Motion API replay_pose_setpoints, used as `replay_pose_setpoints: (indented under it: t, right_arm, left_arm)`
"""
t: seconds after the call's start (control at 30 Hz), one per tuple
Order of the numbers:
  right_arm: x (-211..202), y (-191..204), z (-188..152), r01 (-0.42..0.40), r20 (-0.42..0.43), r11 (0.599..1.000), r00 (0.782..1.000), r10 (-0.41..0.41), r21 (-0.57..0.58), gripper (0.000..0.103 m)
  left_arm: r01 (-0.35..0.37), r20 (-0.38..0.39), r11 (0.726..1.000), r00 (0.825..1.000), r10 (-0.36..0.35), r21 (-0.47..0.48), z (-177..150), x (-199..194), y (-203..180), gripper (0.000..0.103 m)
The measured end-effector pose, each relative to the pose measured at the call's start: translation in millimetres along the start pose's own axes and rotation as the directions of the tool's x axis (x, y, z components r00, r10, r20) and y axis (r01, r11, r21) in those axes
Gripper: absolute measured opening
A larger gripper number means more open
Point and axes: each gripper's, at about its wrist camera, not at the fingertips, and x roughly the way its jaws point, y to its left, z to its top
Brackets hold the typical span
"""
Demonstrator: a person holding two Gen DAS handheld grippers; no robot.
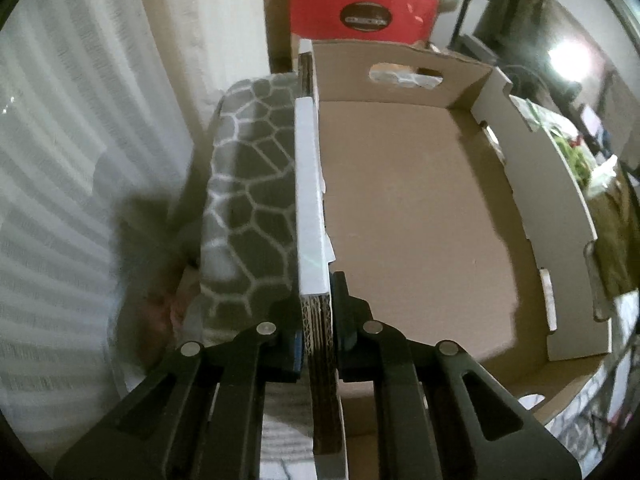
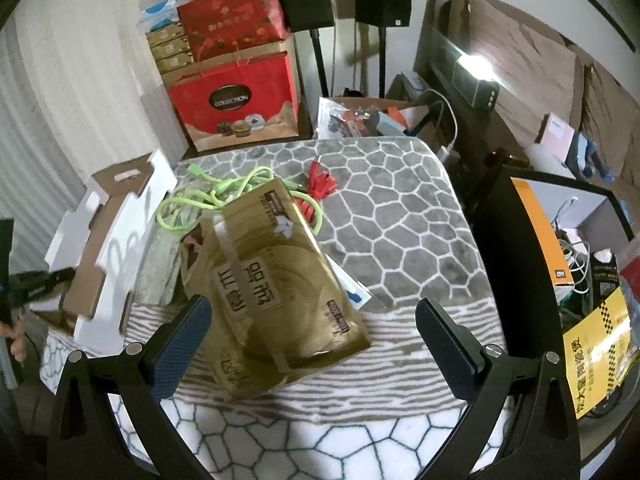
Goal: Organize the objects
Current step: 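Grip the cardboard box wall with the left tool while the right tool approaches the gold bag, then grasp the gold packaged bag with the right tool and lift it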
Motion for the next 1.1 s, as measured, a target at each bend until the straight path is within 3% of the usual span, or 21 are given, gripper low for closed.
replay_pose_setpoints:
  t: [0.27, 0.4, 0.6, 0.7, 0.87, 0.97, 1.1]
  right_arm:
    - [7.4, -12.4, 5.9, -0.019, -0.005, 1.0, 1.0, 0.019, 0.022, 0.102]
    - [20.5, -5.8, 8.5, -0.016, -0.031, 1.0, 0.999, 0.015, -0.017, 0.094]
    - [37.0, 11.4, 7.0, -0.035, -0.069, 0.994, 0.997, 0.028, -0.099, 0.094]
    - [44.7, 18.3, 4.0, -0.006, -0.08, 0.99, 0.997, -0.005, -0.142, 0.091]
    - [45.1, 13.5, 4.6, -0.031, -0.097, 0.993, 0.995, 0.02, -0.117, 0.048]
    - [40.4, 9.8, 9.1, -0.032, -0.097, 0.993, 0.995, 0.021, -0.11, 0.032]
    - [34.2, 4.6, 12.9, -0.065, -0.103, 0.994, 0.993, 0.056, -0.089, 0.024]
  left_arm:
    - [0.0, 0.007, 1.0, 1.0, 0.0, -0.01, -32.6, -16.5, -4.2, 0.011]
    - [0.008, 0.007, 1.0, 1.0, -0.007, -0.028, -36.9, -19.5, -2.7, 0.011]
    - [0.001, 0.014, 0.999, 1.0, -0.001, -0.037, -33.8, -16.8, -4.5, 0.011]
    - [-0.001, 0.019, 0.999, 1.0, 0.002, -0.041, -35.4, -16.5, -4.5, 0.011]
    - [0.012, 0.023, 0.998, 1.0, -0.01, -0.062, -40.8, -19.0, 0.8, 0.01]
    - [0.011, 0.025, 0.998, 1.0, -0.01, -0.063, -41.5, -19.3, 1.7, 0.01]
    - [0.023, 0.03, 0.997, 0.999, -0.021, -0.075, -42.2, -19.2, 3.5, 0.01]
